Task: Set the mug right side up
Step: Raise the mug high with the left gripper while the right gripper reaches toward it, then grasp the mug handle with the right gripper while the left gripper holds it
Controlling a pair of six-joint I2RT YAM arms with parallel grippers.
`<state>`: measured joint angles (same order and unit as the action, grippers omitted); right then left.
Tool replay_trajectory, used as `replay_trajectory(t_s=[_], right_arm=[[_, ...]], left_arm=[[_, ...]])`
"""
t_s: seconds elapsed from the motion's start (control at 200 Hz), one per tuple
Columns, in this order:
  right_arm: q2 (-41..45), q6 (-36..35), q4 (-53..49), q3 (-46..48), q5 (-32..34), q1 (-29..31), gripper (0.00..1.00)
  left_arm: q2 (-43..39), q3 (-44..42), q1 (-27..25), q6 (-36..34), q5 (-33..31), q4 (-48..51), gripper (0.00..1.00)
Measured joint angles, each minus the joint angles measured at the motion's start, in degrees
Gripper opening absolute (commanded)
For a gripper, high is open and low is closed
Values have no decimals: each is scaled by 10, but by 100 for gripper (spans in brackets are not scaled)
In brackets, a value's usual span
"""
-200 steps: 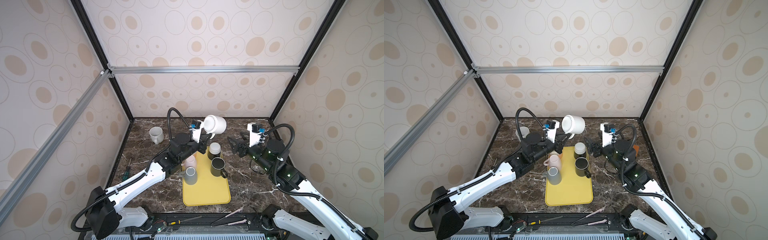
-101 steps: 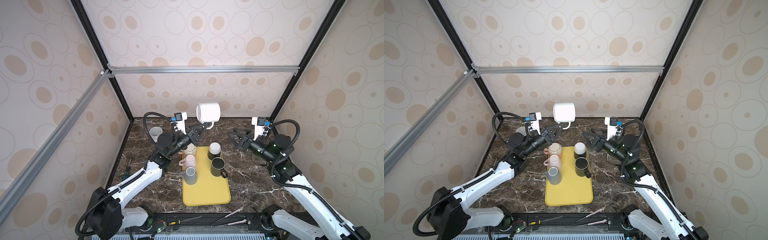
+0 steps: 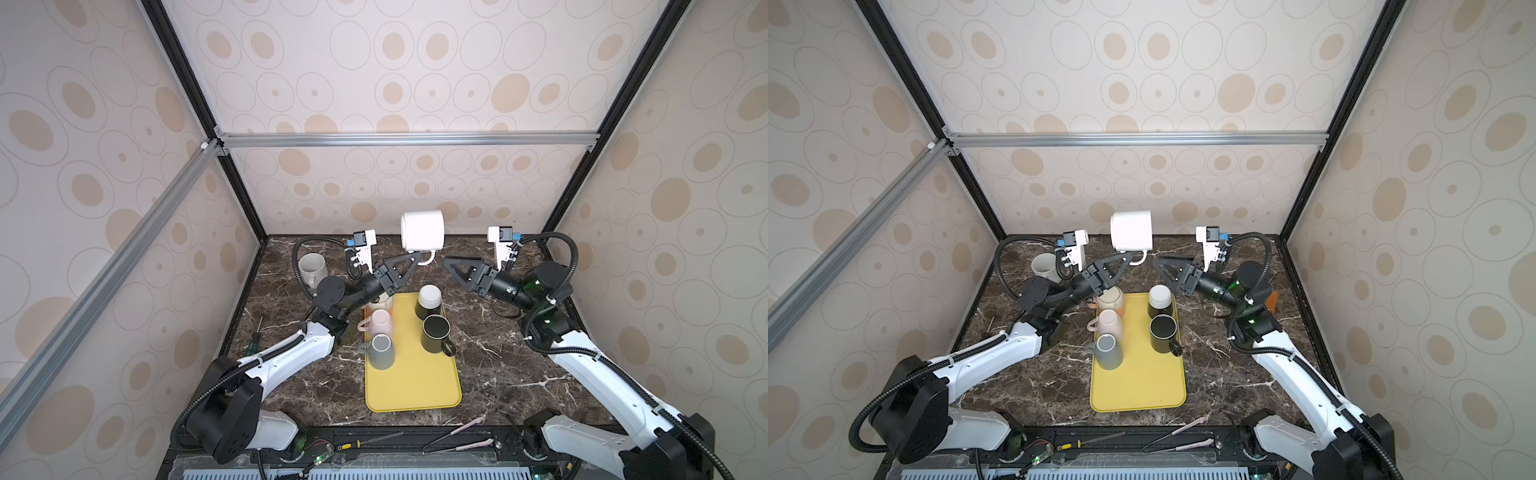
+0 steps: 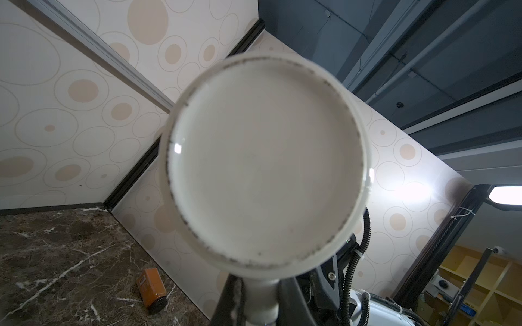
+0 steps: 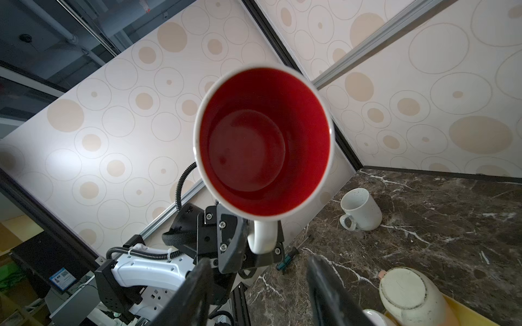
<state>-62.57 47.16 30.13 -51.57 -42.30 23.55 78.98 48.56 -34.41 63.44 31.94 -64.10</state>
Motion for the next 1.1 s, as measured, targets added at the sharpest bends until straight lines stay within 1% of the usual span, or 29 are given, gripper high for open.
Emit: replay_trajectory(t_s=[0.115, 0.33, 0.515, 0.68, 0.92, 0.985, 1.05, 1.1], right_arm=[[-2, -11, -21, -10, 0, 9, 51], [-21, -18, -28, -13, 2, 12, 49], [-42, -24, -32, -25, 7, 12, 46], [-45, -25, -31, -28, 7, 12, 45], [-66, -20, -9, -45, 3, 19, 43], [-67, -20, -8, -45, 2, 21, 39], [-67, -20, -8, -47, 3, 23, 37], [-67, -21, -7, -49, 2, 24, 34]], left_arm=[[15, 0, 0, 14, 2, -29, 0], [37, 0, 0, 37, 8, -61, 0], [38, 0, -2, 44, 8, -77, 0], [38, 0, -2, 47, 8, -86, 0], [65, 0, -11, 58, 8, -110, 0], [69, 0, -13, 59, 9, -108, 0], [70, 0, -13, 60, 10, -109, 0], [70, 0, -13, 60, 10, -111, 0]])
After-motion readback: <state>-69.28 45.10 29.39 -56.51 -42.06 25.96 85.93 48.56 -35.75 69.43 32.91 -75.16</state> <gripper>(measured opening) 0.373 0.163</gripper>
